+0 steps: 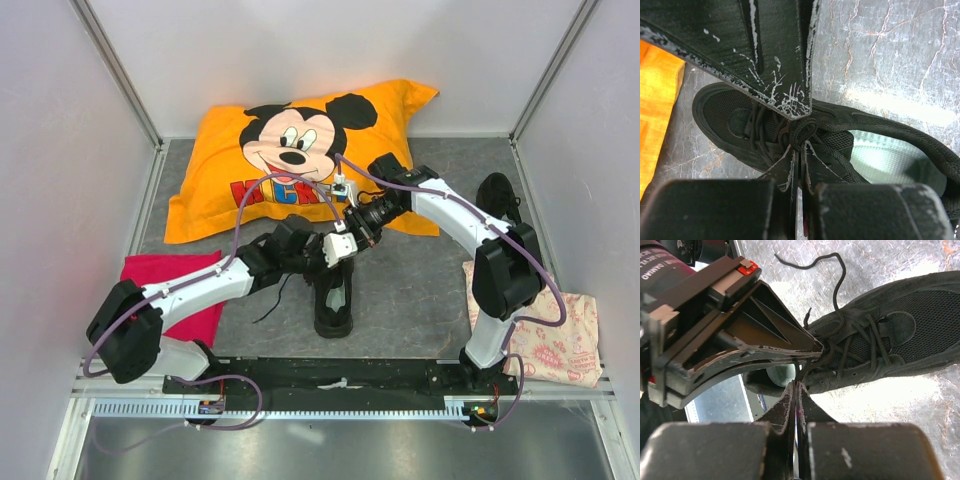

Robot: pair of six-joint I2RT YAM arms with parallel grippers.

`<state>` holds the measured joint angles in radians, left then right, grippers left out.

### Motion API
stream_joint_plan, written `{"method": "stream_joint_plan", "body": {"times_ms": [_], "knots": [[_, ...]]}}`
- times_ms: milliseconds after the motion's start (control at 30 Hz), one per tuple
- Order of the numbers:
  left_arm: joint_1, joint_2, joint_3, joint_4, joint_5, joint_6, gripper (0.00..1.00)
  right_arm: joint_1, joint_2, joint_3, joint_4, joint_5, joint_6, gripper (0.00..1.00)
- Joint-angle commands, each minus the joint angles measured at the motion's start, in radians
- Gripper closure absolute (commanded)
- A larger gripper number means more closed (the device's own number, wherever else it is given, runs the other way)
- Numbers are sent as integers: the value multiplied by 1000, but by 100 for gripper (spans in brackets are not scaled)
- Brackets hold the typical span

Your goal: Tie the shoes

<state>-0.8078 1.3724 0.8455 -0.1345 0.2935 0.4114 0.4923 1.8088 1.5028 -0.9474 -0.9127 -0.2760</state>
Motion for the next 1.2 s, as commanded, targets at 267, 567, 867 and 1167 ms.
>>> {"method": "stream_joint_plan", "body": {"times_ms": [267,567,867,1167], "knots": [[7,56,69,-28,35,-78,98,-3,-45,-32,98,-43,90,100],[7,59,109,9,73,-141,98,-3,-60,-65,99,-40,100,100],[7,48,96,55,105,-204,98,-4,-52,-62,99,-45,101,100],[16,42,-16,200,73,-227,98,-63,-69,-10,64,-54,115,75]]}}
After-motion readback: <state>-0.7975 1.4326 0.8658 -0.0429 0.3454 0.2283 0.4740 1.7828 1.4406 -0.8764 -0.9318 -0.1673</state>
